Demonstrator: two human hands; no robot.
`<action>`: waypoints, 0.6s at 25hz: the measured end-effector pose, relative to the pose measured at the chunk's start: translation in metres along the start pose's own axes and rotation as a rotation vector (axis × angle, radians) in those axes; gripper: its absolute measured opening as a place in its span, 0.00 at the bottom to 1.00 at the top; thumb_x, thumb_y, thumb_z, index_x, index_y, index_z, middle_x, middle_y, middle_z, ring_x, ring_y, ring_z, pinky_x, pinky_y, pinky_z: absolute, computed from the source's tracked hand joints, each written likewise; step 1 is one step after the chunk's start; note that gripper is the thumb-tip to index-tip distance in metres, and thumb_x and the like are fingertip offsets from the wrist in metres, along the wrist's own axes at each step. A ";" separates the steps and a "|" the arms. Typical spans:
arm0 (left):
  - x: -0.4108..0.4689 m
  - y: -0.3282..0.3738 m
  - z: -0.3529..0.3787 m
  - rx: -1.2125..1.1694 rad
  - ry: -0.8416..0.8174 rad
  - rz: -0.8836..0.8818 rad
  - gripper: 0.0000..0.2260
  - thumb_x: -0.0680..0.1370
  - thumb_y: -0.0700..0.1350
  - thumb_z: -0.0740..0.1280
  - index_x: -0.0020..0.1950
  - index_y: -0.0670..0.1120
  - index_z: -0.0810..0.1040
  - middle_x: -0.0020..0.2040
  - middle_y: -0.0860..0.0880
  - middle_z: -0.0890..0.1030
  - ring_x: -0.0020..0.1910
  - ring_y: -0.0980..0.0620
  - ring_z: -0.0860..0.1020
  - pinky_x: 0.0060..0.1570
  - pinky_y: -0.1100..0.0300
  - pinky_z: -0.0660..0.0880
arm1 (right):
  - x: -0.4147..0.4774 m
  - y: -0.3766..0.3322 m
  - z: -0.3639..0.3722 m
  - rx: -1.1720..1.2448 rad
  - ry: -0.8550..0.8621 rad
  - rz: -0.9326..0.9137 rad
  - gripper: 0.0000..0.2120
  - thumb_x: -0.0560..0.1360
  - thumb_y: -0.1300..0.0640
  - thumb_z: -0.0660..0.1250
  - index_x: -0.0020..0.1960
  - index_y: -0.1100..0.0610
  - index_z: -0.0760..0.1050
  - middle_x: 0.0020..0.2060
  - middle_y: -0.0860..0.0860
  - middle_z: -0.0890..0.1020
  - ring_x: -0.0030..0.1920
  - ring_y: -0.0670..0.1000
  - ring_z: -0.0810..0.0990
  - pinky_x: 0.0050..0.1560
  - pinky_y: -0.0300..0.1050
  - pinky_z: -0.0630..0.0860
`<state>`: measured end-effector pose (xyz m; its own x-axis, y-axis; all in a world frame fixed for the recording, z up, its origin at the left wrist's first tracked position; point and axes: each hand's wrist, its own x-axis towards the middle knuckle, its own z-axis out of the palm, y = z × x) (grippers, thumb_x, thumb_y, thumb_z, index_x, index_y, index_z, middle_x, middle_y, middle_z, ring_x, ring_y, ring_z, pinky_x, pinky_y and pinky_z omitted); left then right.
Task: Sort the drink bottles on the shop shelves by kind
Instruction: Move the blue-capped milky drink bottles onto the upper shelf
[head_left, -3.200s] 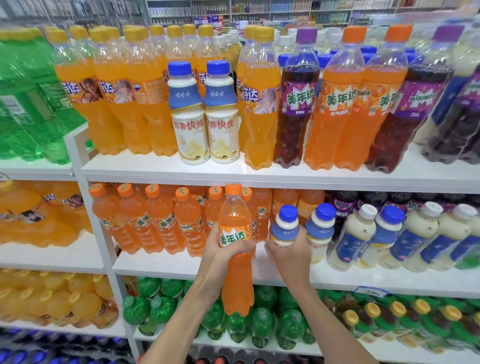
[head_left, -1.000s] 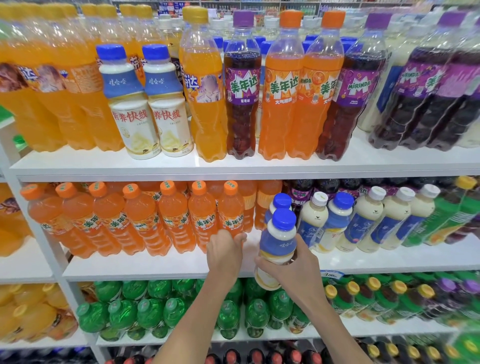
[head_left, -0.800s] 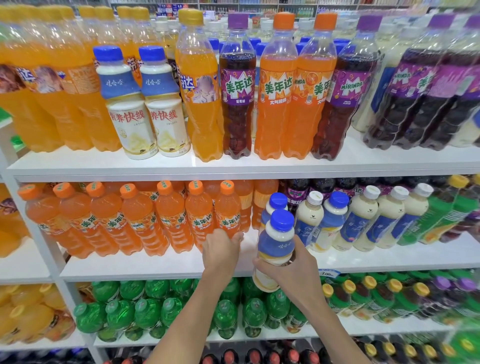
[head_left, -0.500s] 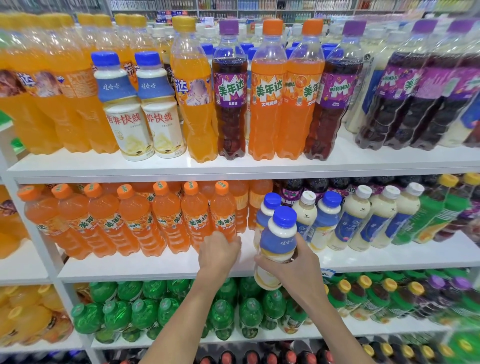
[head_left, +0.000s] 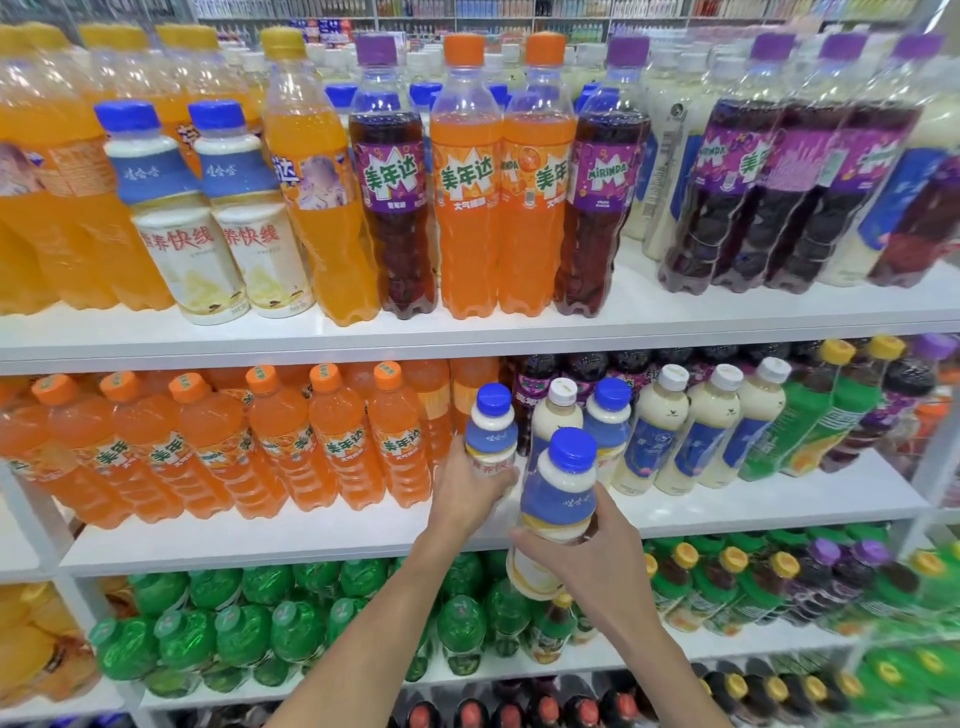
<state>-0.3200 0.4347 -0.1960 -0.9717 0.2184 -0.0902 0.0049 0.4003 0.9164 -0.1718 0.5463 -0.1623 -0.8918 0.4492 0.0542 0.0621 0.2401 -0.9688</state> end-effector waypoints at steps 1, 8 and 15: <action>0.000 -0.002 0.002 -0.019 0.021 0.003 0.26 0.71 0.45 0.80 0.65 0.49 0.74 0.56 0.53 0.81 0.55 0.50 0.81 0.52 0.57 0.73 | 0.000 0.001 -0.003 0.006 -0.006 0.003 0.24 0.66 0.55 0.83 0.57 0.45 0.78 0.49 0.35 0.84 0.49 0.38 0.83 0.45 0.30 0.77; -0.011 -0.015 0.000 -0.105 0.024 0.073 0.21 0.69 0.42 0.79 0.59 0.54 0.79 0.51 0.56 0.86 0.48 0.60 0.83 0.50 0.59 0.79 | -0.005 0.002 -0.013 0.050 -0.034 0.028 0.23 0.67 0.57 0.83 0.58 0.45 0.79 0.48 0.35 0.85 0.47 0.37 0.83 0.42 0.29 0.76; -0.059 -0.009 -0.025 -0.317 -0.069 0.021 0.14 0.70 0.43 0.75 0.54 0.51 0.81 0.41 0.53 0.85 0.40 0.56 0.82 0.42 0.62 0.76 | -0.012 -0.005 -0.005 0.086 -0.042 0.033 0.23 0.69 0.57 0.82 0.60 0.47 0.79 0.48 0.42 0.87 0.48 0.44 0.85 0.47 0.42 0.81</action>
<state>-0.2684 0.3957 -0.1894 -0.9539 0.2876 -0.0858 -0.0591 0.1000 0.9932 -0.1593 0.5436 -0.1572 -0.9081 0.4186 0.0136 0.0546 0.1505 -0.9871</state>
